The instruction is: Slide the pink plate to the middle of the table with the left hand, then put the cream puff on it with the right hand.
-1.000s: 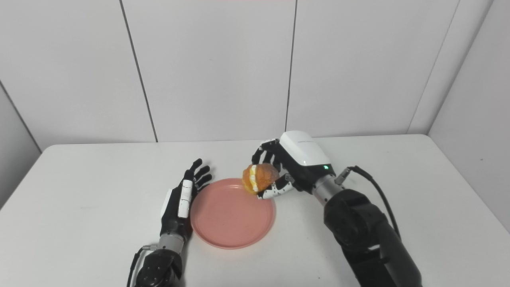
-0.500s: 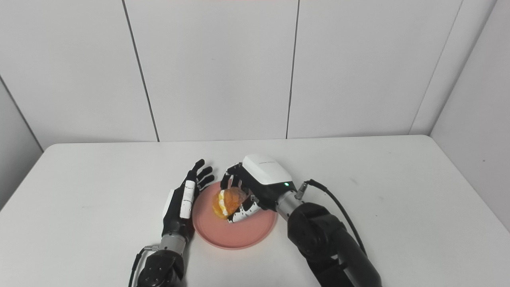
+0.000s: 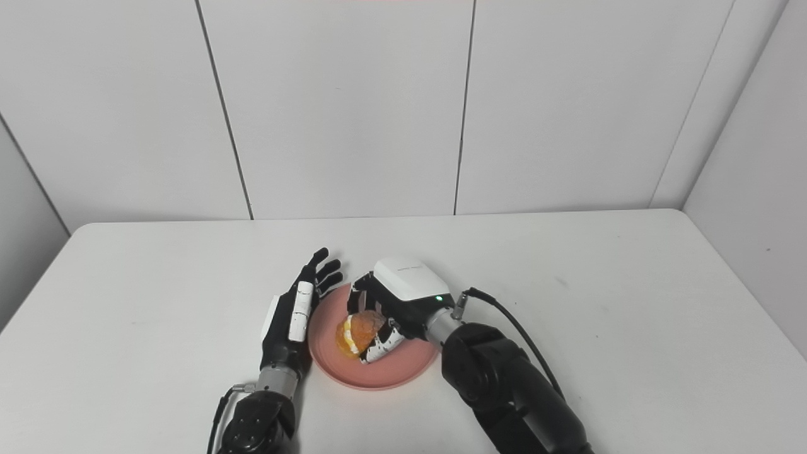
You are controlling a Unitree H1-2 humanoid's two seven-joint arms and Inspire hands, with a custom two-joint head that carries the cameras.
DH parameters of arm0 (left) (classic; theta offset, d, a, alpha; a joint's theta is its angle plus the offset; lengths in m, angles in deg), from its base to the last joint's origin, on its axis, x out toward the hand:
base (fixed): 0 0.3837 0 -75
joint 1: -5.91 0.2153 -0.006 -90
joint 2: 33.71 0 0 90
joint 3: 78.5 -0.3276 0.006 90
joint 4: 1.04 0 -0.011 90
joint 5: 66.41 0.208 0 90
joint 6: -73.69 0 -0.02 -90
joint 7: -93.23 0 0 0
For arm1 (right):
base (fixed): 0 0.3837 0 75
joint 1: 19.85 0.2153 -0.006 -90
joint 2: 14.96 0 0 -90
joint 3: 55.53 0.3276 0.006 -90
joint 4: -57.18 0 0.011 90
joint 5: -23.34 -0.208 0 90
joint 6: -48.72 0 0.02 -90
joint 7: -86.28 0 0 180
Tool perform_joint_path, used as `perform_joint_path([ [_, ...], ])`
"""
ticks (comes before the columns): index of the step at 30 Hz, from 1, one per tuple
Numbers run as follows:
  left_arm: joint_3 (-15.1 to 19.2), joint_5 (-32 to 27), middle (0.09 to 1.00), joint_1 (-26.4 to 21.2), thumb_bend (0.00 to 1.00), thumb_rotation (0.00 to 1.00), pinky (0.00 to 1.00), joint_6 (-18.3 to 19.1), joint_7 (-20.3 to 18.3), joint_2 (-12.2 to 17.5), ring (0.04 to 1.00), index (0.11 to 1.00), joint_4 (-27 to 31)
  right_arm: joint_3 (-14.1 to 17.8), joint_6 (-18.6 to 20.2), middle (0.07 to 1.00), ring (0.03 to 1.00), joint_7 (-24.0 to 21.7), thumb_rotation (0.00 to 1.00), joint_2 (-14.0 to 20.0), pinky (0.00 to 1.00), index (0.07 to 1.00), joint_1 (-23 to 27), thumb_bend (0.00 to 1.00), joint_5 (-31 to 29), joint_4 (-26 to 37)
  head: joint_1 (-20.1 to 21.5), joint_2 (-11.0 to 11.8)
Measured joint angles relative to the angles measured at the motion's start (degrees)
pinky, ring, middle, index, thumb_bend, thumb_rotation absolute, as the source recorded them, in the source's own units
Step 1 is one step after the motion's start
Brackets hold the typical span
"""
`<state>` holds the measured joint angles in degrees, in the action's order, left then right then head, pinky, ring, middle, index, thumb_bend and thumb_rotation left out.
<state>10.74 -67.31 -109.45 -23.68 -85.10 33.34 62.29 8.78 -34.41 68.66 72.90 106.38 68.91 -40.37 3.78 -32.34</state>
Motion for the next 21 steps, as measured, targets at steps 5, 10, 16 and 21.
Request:
perform_joint_path([
  [5,-0.25,0.01,0.877,0.01,0.82,0.97,0.82,0.02,0.0,0.0,0.86,0.88,0.01,-0.3,0.01,0.398,0.279,-0.48,0.0,0.0,0.2,0.504,1.2,0.52,0.07,-0.3,0.09,-0.27],
  [10,-0.28,0.0,0.871,0.02,0.82,0.96,0.82,0.04,0.0,0.01,0.86,0.876,0.01,-2.09,0.07,0.432,0.353,-2.8,0.0,0.24,0.26,0.509,1.88,0.53,1.5,-0.3,0.44,-0.79],
  [16,-0.29,0.0,0.883,0.02,0.8,0.98,0.83,0.15,0.0,0.01,0.872,0.887,0.13,-2.57,0.28,0.487,0.424,-5.98,0.0,0.27,0.33,0.485,2.95,0.53,2.5,-0.25,0.53,-0.88],
  [21,-0.32,0.0,0.881,0.02,0.8,0.98,0.84,0.21,0.0,0.01,0.882,0.898,0.13,-2.84,0.31,0.555,0.507,-8.32,0.08,0.75,0.41,0.481,3.29,0.53,3.21,-0.1,0.53,-0.88],
])
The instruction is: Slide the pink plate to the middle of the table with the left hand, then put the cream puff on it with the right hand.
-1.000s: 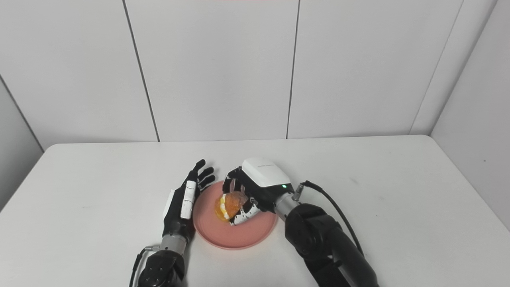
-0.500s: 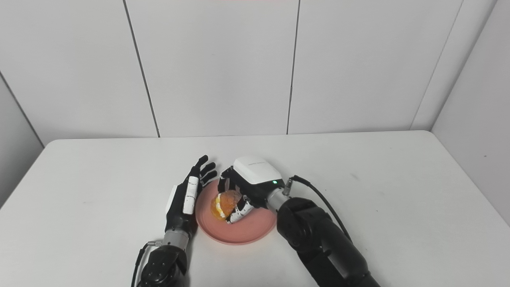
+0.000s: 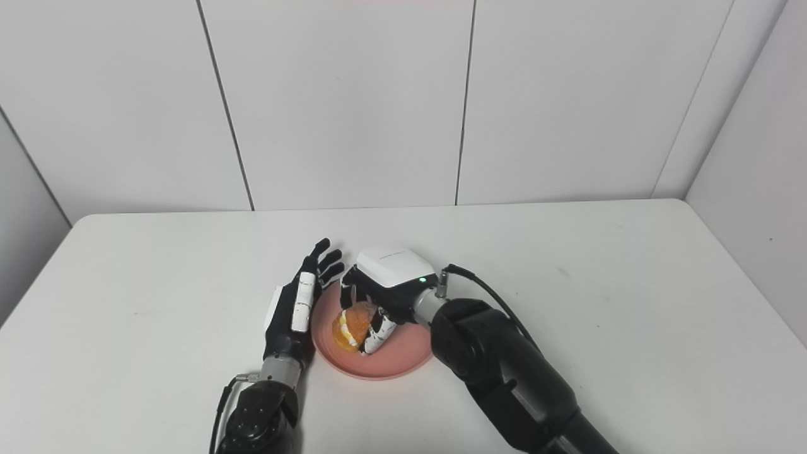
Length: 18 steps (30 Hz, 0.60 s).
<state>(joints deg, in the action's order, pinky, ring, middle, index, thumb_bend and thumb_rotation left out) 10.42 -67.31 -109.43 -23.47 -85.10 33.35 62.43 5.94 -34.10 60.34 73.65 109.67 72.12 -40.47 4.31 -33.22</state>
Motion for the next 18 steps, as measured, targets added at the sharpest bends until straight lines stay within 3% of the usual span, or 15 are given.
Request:
perform_joint_path([
  [1,0.0,0.0,0.88,0.0,0.8,0.98,0.84,0.02,0.0,0.0,0.884,0.898,0.01,-0.12,0.01,0.6,0.538,-0.58,0.13,0.17,0.43,0.488,0.0,0.53,0.14,0.08,0.09,0.0],
  [4,0.02,0.0,0.881,0.0,0.8,0.98,0.84,0.05,-0.01,0.0,0.887,0.897,0.05,-0.17,0.15,0.666,0.624,-2.09,0.15,0.31,0.5,0.493,0.19,0.52,0.82,0.58,0.0,0.0],
  [5,0.01,0.0,0.882,0.0,0.8,0.98,0.84,0.09,-0.05,0.0,0.888,0.897,0.09,-0.19,0.17,0.684,0.651,-2.31,0.19,0.34,0.52,0.556,0.29,0.74,1.22,0.61,0.09,0.0],
  [6,-0.01,0.0,0.883,0.0,0.8,0.98,0.84,0.14,-0.08,0.0,0.89,0.896,0.15,-0.2,0.17,0.704,0.682,-2.44,0.23,0.35,0.55,0.596,0.33,0.85,1.46,0.68,0.09,0.0],
  [8,-0.04,0.0,0.887,0.0,0.8,0.98,0.83,0.23,-0.13,0.01,0.896,0.896,0.16,-0.08,0.29,0.738,0.73,-2.52,0.26,0.36,0.62,0.638,0.33,0.97,1.88,0.72,0.17,0.09],
  [10,-0.03,0.0,0.886,0.01,0.8,0.98,0.83,0.23,-0.15,0.03,0.896,0.893,0.15,0.12,0.43,0.761,0.761,-2.82,0.27,0.37,0.67,0.658,0.29,1.0,1.94,0.77,0.35,0.09],
  [18,-0.05,-0.01,0.888,0.0,0.8,0.98,0.84,0.26,-0.24,0.04,0.901,0.893,0.16,1.05,0.55,0.776,0.78,-3.13,0.27,0.55,0.73,0.669,0.21,1.0,1.7,1.86,0.44,0.18],
])
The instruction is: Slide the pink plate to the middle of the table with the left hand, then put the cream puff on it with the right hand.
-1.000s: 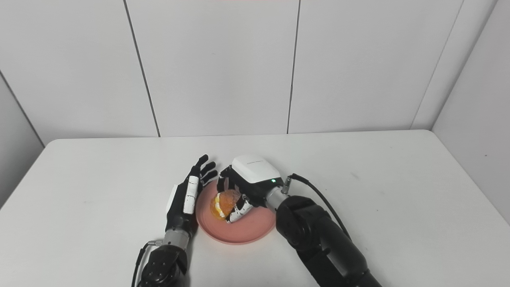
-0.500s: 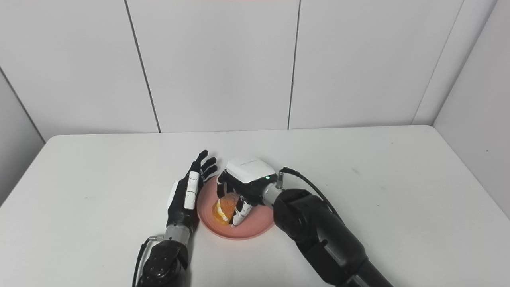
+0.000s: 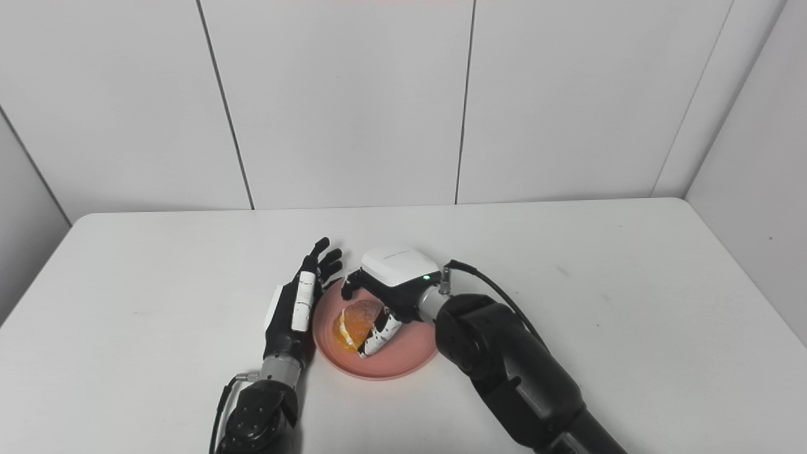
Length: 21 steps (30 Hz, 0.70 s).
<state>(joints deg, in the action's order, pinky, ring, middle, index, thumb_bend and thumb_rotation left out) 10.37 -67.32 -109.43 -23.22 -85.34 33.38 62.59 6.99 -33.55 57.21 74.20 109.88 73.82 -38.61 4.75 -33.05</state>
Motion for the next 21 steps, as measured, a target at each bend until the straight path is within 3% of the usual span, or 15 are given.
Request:
perform_joint_path([
  [6,-0.01,0.0,0.883,0.0,0.79,0.98,0.83,0.0,-0.06,0.02,0.878,0.898,-0.01,2.47,-0.04,0.79,0.793,0.73,0.26,0.01,0.74,0.654,-0.64,1.0,-1.95,1.24,0.18,0.09],
  [12,-0.01,-0.01,0.881,0.0,0.79,0.98,0.84,0.01,-0.09,0.03,0.87,0.891,0.0,4.11,-0.08,0.831,0.82,2.14,0.32,0.44,0.75,0.663,-1.22,1.0,-2.71,4.23,0.18,0.09],
  [15,-0.03,-0.01,0.888,0.12,0.78,0.99,0.84,0.02,-0.16,0.08,0.871,0.894,0.01,5.52,-0.18,0.793,0.78,3.31,0.33,1.26,0.74,0.663,-1.9,1.0,-3.58,6.37,0.18,0.09],
  [18,-0.15,0.0,0.889,0.22,0.77,0.99,0.84,0.03,-0.18,0.21,0.87,0.892,0.13,7.76,-0.92,0.74,0.712,6.73,0.45,1.82,0.62,0.675,-3.93,0.95,-5.19,7.84,0.09,0.35],
  [21,-0.1,0.0,0.879,0.3,0.77,0.98,0.84,0.03,-0.13,0.34,0.87,0.888,0.2,9.72,-2.23,0.712,0.677,10.71,0.56,1.77,0.56,0.683,-6.83,0.88,-7.33,8.63,0.18,0.35],
])
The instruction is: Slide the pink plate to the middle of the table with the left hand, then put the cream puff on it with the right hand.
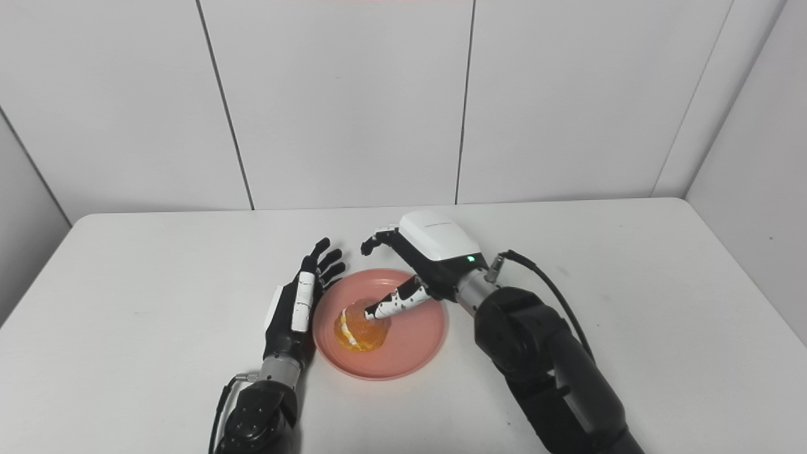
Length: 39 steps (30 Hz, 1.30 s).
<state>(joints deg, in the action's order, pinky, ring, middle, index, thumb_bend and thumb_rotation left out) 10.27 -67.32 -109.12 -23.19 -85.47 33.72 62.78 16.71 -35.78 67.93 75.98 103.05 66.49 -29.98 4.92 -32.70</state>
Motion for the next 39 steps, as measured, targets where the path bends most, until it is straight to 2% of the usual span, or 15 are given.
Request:
perform_joint_path([
  [4,0.21,0.02,0.885,0.04,0.79,0.98,0.84,-0.03,0.28,0.01,0.879,0.895,0.0,3.85,-1.95,0.727,0.68,5.17,0.71,-1.81,0.57,0.713,-3.21,0.82,-5.57,-0.51,0.09,0.0],
  [7,0.52,0.03,0.886,0.05,0.8,0.97,0.86,-0.18,0.87,-0.06,0.889,0.896,-0.02,8.42,-2.25,0.757,0.723,9.5,0.79,-5.18,0.62,0.725,-4.86,0.79,-12.21,-2.65,-0.09,-0.09],
  [8,0.57,0.03,0.897,0.05,0.8,0.97,0.88,-0.27,1.08,-0.18,0.902,0.908,-0.02,9.68,-2.29,0.78,0.758,10.74,0.89,-6.31,0.65,0.756,-5.44,0.75,-13.9,-3.33,-0.09,-0.09],
  [10,0.86,0.39,0.897,0.08,0.8,0.96,0.89,-0.64,2.06,-0.51,0.906,0.908,-0.08,12.38,-3.65,0.769,0.76,12.98,0.86,-9.19,0.68,0.756,-6.63,0.81,-19.44,-5.66,0.0,-0.09],
  [12,1.14,1.25,0.907,0.09,0.81,0.96,0.92,-1.11,3.35,-0.83,0.922,0.913,-0.22,16.56,-4.71,0.773,0.762,15.81,0.88,-12.79,0.71,0.77,-7.78,0.79,-25.25,-9.05,0.09,-0.18],
  [16,1.4,2.41,0.93,0.12,0.8,0.95,0.95,-1.82,5.1,-1.22,0.944,0.923,-0.24,19.68,-5.01,0.825,0.814,17.76,0.98,-16.57,0.8,0.811,-10.08,0.83,-33.45,-12.59,0.35,-0.18],
  [20,1.51,3.89,0.954,0.17,0.82,0.96,0.97,-2.45,7.0,-1.48,0.963,0.926,-0.33,24.15,-5.01,0.866,0.875,20.68,1.0,-20.35,0.87,0.846,-10.17,0.84,-40.86,-15.0,0.35,-0.26],
  [25,1.43,5.12,0.965,0.21,0.81,0.97,1.0,-2.72,8.82,-1.54,0.978,0.934,-0.33,24.92,-6.04,0.89,0.914,21.97,1.0,-21.44,0.92,0.874,-10.46,0.86,-44.14,-18.11,0.18,-0.44],
  [32,1.17,6.22,0.999,0.23,0.84,0.98,1.0,-2.68,9.55,-1.45,1.0,0.95,-0.34,23.83,-8.64,0.936,0.95,23.16,1.0,-21.66,0.99,0.9,-10.61,0.86,-44.02,-19.58,0.09,-0.61],
  [39,1.08,6.3,0.994,0.23,0.84,0.98,1.0,-1.83,9.61,-1.33,1.0,0.949,-0.3,22.79,-9.29,0.95,0.959,23.17,1.0,-21.01,1.0,0.903,-10.88,0.85,-43.81,-20.0,0.0,-0.62],
])
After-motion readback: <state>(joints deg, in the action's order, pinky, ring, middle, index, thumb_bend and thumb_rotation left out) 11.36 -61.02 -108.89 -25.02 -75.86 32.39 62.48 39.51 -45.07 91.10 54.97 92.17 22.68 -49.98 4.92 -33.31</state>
